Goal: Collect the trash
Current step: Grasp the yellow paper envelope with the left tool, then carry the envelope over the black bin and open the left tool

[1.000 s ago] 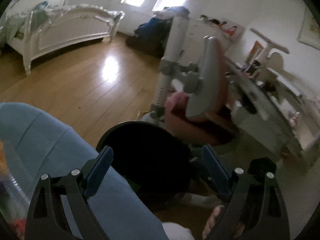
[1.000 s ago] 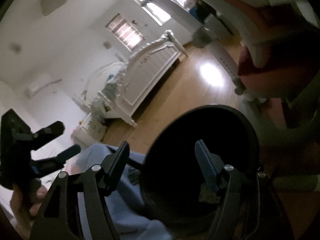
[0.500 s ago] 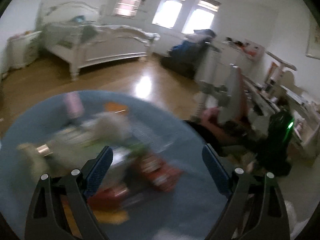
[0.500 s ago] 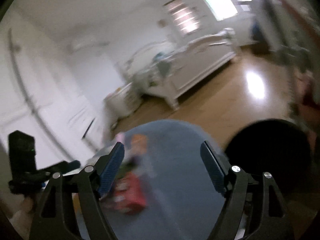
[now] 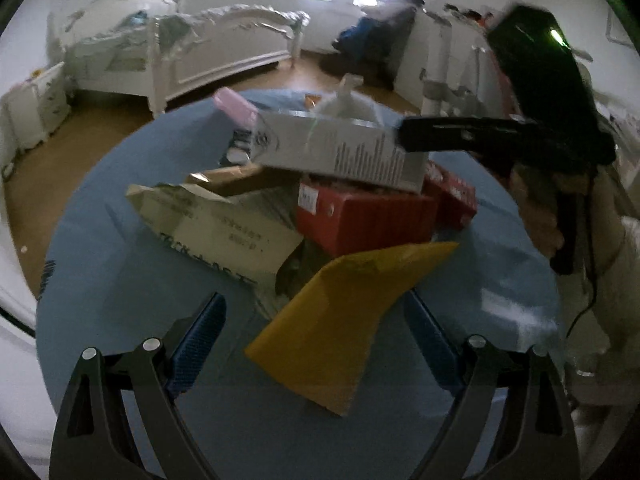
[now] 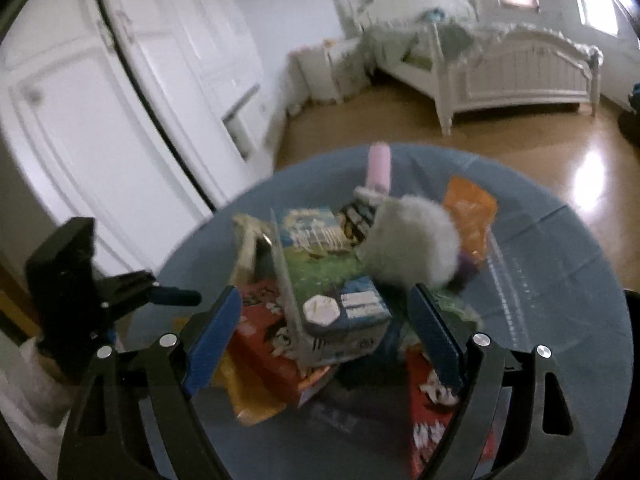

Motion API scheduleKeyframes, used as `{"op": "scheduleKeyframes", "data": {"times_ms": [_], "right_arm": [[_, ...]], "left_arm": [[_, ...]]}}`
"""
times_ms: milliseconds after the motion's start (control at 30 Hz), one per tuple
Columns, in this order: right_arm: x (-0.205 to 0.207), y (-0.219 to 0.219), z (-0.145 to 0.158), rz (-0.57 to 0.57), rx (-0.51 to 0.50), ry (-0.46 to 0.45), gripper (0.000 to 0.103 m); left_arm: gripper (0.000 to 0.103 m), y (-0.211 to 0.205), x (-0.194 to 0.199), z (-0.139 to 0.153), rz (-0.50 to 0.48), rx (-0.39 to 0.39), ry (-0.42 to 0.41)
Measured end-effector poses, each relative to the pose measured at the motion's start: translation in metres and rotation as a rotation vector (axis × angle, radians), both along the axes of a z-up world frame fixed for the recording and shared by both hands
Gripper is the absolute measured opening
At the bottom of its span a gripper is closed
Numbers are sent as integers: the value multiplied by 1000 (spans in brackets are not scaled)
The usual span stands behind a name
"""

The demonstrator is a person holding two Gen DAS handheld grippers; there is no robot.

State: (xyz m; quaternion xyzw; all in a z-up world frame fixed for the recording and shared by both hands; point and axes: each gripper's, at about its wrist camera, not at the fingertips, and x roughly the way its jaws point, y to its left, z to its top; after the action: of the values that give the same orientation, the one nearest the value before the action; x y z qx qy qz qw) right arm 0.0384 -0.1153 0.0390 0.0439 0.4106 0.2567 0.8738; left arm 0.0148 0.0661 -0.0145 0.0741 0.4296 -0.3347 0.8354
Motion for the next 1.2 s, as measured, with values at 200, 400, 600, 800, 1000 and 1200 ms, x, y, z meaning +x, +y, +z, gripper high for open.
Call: {"op": "scheduleKeyframes", "data": {"times_ms": [200,400,600,800,1000,1200], "right_arm": [[5,9,-13,28,-14,52,55],[-10,8,0,42,47,-16,49],[-39,-28,35,12,261,-139,49],[-63,-84,42,-58,389,-197,49],[-91,-167,34,-212,536,-272,49],[-138,-273,16,-484,565,-336,50]], "left_arm": [[35,4,-7,-8,-51,-36,29],[3,16,-16,-1,3,-124,26],[3,27,-36,22,59,-195,-8],[3,15,-36,54,90,-261,-20],[3,-46,-21,90,44,-324,-52],[3,-148,6,100,-12,-431,6]]}}
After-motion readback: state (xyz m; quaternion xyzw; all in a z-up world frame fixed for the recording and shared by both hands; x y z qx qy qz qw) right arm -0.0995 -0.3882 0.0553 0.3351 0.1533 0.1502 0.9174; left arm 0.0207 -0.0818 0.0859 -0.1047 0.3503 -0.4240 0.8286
